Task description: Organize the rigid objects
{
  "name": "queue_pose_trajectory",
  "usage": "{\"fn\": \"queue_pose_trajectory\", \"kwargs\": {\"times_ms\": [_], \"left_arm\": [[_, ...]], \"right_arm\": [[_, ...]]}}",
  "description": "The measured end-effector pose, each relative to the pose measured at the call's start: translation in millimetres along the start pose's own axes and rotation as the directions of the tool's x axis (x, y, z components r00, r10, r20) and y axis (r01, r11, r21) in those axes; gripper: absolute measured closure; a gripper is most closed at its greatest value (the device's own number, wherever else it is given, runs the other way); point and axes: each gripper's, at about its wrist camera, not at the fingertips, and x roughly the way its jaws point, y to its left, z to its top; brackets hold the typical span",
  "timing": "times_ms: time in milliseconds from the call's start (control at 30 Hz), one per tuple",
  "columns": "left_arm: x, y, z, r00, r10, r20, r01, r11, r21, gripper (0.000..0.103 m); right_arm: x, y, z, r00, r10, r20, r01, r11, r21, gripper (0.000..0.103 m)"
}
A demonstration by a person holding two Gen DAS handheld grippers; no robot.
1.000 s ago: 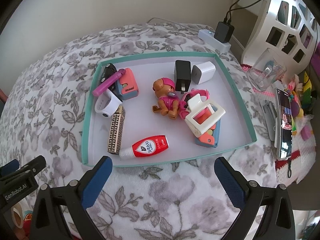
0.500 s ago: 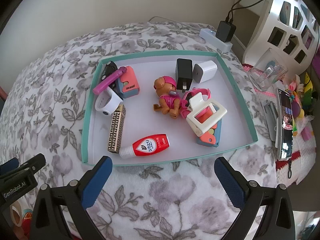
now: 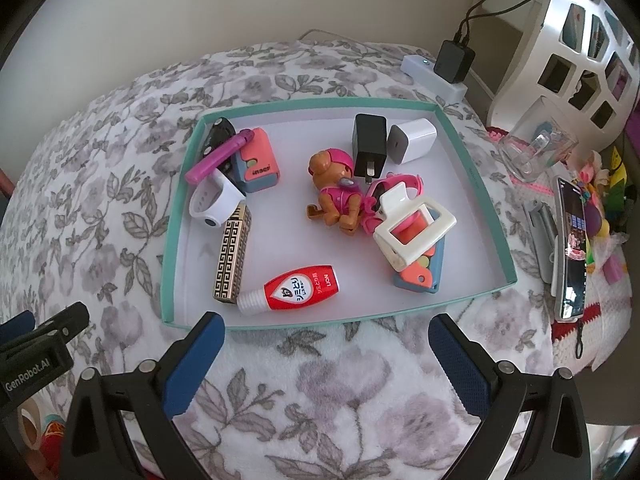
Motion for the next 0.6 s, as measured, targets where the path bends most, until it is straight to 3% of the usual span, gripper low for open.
{"fn": "queue_pose_trajectory", "kwargs": {"times_ms": [600], "left_arm": [[-3.8, -3.7, -1.1, 1.0, 0.007, 0.026, -0.008, 1.0, 0.028, 0.01]], "right_arm": [[3.3, 0.9, -0.7, 1.0, -0.001, -0.007, 0.001, 1.0, -0.003, 0.0]]}}
